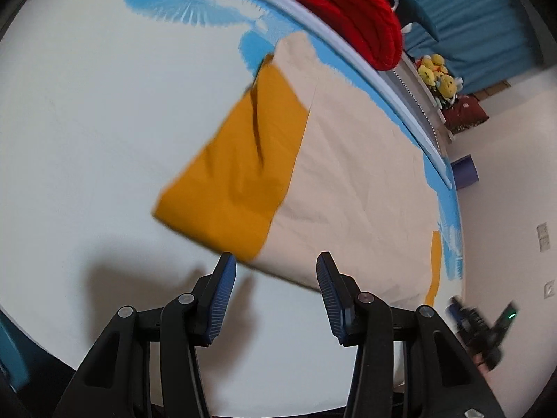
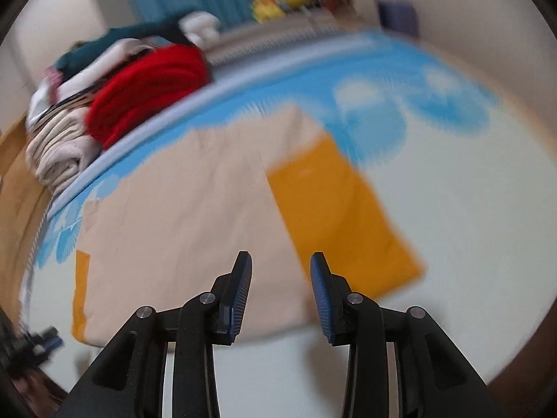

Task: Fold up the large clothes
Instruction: 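Grasp the orange folded edge with both tools and fold it over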

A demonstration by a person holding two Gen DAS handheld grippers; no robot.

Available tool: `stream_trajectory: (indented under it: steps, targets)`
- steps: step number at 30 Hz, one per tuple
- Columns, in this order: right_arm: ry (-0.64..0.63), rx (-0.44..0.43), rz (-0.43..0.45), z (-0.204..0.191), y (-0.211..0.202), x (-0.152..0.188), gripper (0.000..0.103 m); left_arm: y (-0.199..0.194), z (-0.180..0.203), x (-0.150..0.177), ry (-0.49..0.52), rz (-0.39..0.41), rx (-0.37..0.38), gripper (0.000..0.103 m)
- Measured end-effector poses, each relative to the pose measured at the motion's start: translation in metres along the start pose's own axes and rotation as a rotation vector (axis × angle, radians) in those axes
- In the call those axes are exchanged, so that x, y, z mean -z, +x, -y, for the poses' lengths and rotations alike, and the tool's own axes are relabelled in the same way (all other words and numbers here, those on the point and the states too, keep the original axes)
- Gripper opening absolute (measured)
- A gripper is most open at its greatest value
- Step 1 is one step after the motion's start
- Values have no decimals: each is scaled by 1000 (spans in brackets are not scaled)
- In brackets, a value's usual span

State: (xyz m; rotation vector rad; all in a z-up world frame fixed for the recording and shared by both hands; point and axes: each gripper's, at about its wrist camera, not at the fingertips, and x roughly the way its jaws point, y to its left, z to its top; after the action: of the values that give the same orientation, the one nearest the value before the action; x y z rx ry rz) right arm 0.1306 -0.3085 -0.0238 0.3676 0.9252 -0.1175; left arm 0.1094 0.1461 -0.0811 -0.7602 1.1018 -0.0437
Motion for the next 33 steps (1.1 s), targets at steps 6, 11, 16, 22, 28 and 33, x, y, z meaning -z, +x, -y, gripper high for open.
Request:
stream_trajectory:
  steps: [6, 11, 16, 22, 28, 33]
  targets:
    - [213, 34, -63, 64, 38, 22, 42, 38, -19, -2, -130, -51, 24, 44]
    - [364, -65, -140, 98, 63, 18, 51, 53, -37, -5, -242, -45, 47, 47]
    - [511, -74, -193, 125, 89, 21, 51, 58, -44, -14, -322, 25, 111, 48]
    - [499, -16, -151, 119, 93, 13, 48, 69, -41, -22, -342, 111, 134, 49]
    - [486, 41, -137, 121, 98, 9, 8, 77, -36, -30, -358, 170, 133, 44]
    - [470, 63, -122, 116, 95, 7, 4, 64, -16, -42, -302, 146, 114, 11]
